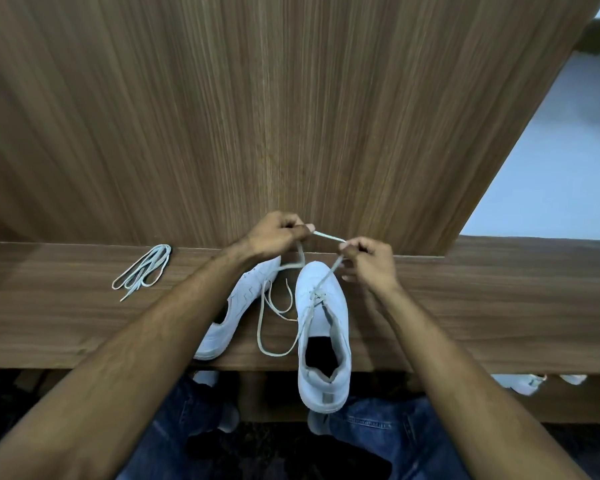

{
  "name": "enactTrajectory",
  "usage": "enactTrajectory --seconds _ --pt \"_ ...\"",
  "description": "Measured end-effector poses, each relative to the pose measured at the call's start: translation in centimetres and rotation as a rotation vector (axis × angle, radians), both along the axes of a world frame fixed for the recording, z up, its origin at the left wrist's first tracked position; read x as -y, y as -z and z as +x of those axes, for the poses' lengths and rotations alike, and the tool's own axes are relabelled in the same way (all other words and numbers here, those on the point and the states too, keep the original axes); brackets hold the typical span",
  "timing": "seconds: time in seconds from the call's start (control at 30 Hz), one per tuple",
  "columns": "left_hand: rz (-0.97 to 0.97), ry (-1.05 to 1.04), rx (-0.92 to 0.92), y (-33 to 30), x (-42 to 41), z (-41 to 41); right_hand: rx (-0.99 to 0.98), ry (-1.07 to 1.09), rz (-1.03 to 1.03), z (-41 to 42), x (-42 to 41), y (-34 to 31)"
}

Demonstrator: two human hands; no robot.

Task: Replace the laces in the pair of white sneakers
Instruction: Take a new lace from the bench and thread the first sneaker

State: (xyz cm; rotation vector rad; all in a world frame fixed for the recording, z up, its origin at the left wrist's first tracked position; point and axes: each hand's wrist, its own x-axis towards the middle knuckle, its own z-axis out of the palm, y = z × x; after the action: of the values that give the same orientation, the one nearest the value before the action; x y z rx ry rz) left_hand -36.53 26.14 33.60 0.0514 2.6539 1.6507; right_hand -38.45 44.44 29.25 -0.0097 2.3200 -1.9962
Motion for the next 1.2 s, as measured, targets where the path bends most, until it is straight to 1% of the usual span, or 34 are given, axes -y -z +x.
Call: enactTrajectory --seconds 0.07,0.13,0.2,0.27,0.37,0.43,0.47,0.53,0.6,0.77,0.87,0.93,1.03,1.2 --pt "-0.021 -0.022 0.026 1.0 1.3 0.2 0.149 0.172 -0.112 0.1 -1.6 1.1" --pt "-0.025 -0.037 0.05 2.1 2.3 0.2 0.281 0.305 -0.165 0.1 -3.4 2.7" --pt "-0.028 -0.037 0.038 3.0 2.5 0.2 0.358 0.334 -0.147 0.4 -4.2 3.9" --pt "-0.024 -0.013 -0.001 3.5 2.2 0.2 0.33 0.264 -0.129 0.8 -3.9 4.4" --pt "-0.013 0.065 -0.03 4.2 1.2 -0.1 0.139 0.027 -0.099 1.4 -2.1 3.4" --pt "-0.002 0.142 -0.028 4.5 0.3 -0.3 0.048 -0.178 0.022 1.6 -0.6 2.4" --pt "-0.014 0.168 -0.029 4.7 -0.2 -0.4 0.018 -0.247 0.104 1.8 0.0 1.9" --pt "-0.045 0.181 -0.024 4.9 -0.5 -0.4 -0.028 -0.274 0.165 1.7 0.8 1.5" --pt "-0.037 0.15 -0.018 5.5 0.0 -0.3 -0.009 -0.186 0.103 1.5 0.6 1.6" --pt "-0.117 0.012 0.016 6.8 3.0 0.4 0.159 0.22 -0.246 0.4 -2.7 2.4" --pt "-0.134 -0.078 0.027 7.1 4.3 0.9 0.221 0.384 -0.335 -0.4 -5.1 3.3" --pt "-0.086 -0.154 0.042 7.5 4.9 1.0 0.245 0.429 -0.351 -0.6 -6.3 4.0" --pt "0.05 -0.297 0.054 7.9 5.1 1.4 0.261 0.448 -0.358 -0.6 -7.3 4.5" --pt "0.434 -0.585 0.035 7.9 4.4 1.8 0.256 0.445 -0.363 -0.7 -7.4 4.9"
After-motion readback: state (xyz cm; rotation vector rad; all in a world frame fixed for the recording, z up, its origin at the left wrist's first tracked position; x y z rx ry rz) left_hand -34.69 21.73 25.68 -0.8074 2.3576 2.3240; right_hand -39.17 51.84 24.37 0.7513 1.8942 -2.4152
